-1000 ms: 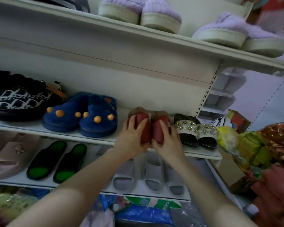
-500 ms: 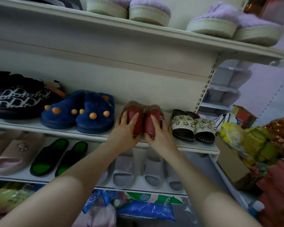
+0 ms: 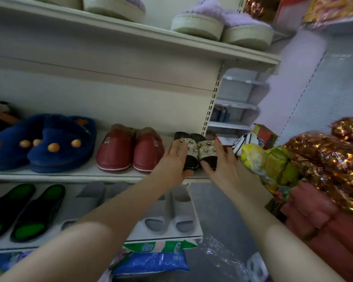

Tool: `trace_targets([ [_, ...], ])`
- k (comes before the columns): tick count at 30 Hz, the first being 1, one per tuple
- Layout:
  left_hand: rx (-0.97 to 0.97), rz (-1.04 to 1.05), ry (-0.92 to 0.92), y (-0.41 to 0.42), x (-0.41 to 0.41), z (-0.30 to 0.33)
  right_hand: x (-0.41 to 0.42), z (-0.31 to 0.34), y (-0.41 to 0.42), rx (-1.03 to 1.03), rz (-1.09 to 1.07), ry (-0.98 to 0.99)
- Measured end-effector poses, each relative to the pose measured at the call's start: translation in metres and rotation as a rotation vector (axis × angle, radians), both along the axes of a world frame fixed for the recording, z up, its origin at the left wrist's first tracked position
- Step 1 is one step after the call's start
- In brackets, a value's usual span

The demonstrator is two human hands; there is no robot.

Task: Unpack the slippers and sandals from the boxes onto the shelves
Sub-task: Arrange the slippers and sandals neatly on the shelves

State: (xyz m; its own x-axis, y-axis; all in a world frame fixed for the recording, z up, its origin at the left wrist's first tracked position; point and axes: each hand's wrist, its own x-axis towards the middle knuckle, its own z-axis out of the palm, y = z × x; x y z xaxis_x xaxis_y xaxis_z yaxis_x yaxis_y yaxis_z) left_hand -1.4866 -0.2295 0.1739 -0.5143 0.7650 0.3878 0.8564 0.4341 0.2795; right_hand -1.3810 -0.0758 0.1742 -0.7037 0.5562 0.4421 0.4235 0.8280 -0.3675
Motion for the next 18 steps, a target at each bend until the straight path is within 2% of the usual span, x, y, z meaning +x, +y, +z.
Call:
trace_targets([
  [5,-0.002,0.073,-0.005,0.019,0.004,-0.016,-0.005,-0.006,0.019,-0.162,0.115,-0.119],
  [9,0.072,0.123,0.017,0.019,0.010,-0.020,-0.009,-0.009,0.027,-0.140,0.158,-0.097],
  [18,0.049,0.136,0.023,0.015,0.014,-0.017,-0.007,-0.008,0.029,-0.139,0.181,-0.117],
])
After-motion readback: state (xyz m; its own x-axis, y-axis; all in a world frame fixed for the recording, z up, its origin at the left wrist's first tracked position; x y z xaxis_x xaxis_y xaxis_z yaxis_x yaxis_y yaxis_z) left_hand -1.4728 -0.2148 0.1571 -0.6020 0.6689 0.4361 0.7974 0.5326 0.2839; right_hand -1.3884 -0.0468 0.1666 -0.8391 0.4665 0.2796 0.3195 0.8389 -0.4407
